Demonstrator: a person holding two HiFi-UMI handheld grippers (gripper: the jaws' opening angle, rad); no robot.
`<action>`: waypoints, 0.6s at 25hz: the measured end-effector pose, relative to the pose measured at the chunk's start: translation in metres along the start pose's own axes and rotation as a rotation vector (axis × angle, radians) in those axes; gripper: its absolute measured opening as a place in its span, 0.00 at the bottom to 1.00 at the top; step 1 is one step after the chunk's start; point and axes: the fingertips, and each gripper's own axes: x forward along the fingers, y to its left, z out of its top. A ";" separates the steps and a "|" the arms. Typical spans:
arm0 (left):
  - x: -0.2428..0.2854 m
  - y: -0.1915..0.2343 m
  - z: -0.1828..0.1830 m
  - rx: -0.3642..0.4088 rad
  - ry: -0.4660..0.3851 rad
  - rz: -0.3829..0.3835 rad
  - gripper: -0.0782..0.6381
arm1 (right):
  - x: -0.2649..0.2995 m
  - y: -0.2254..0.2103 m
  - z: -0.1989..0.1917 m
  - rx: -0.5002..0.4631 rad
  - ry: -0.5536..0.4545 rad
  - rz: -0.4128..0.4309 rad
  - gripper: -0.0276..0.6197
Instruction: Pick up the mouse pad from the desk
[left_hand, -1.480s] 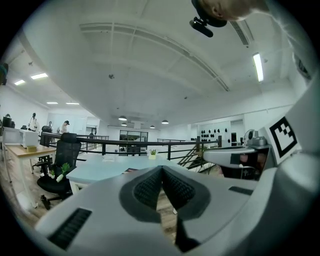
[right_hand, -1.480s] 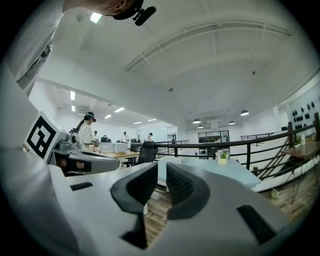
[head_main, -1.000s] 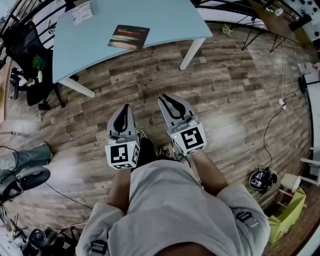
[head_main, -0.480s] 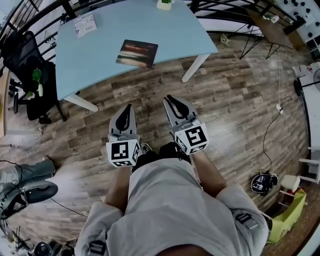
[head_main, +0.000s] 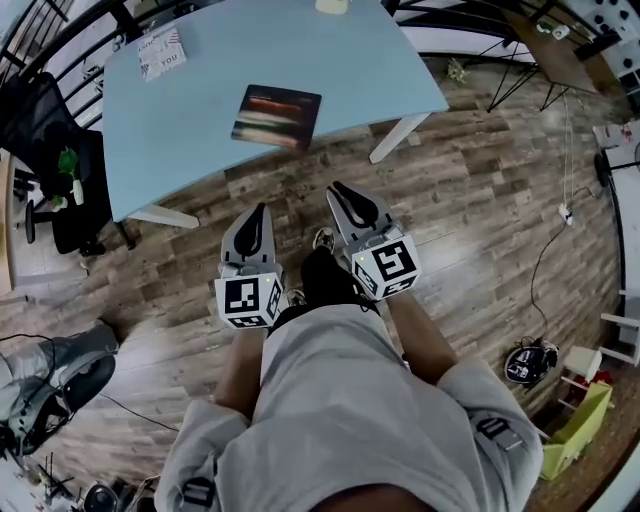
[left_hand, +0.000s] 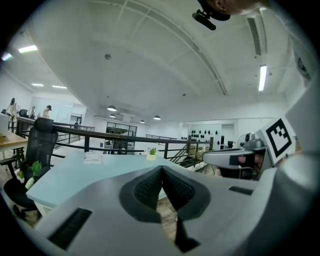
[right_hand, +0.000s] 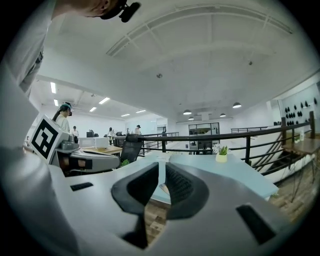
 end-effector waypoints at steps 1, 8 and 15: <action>0.012 0.004 0.001 0.005 0.005 0.001 0.13 | 0.011 -0.007 -0.001 0.003 0.004 0.007 0.12; 0.095 0.024 0.011 0.026 0.057 0.002 0.13 | 0.078 -0.058 0.005 0.017 0.021 0.062 0.11; 0.162 0.021 0.000 0.025 0.129 0.005 0.13 | 0.114 -0.110 -0.008 0.070 0.043 0.097 0.11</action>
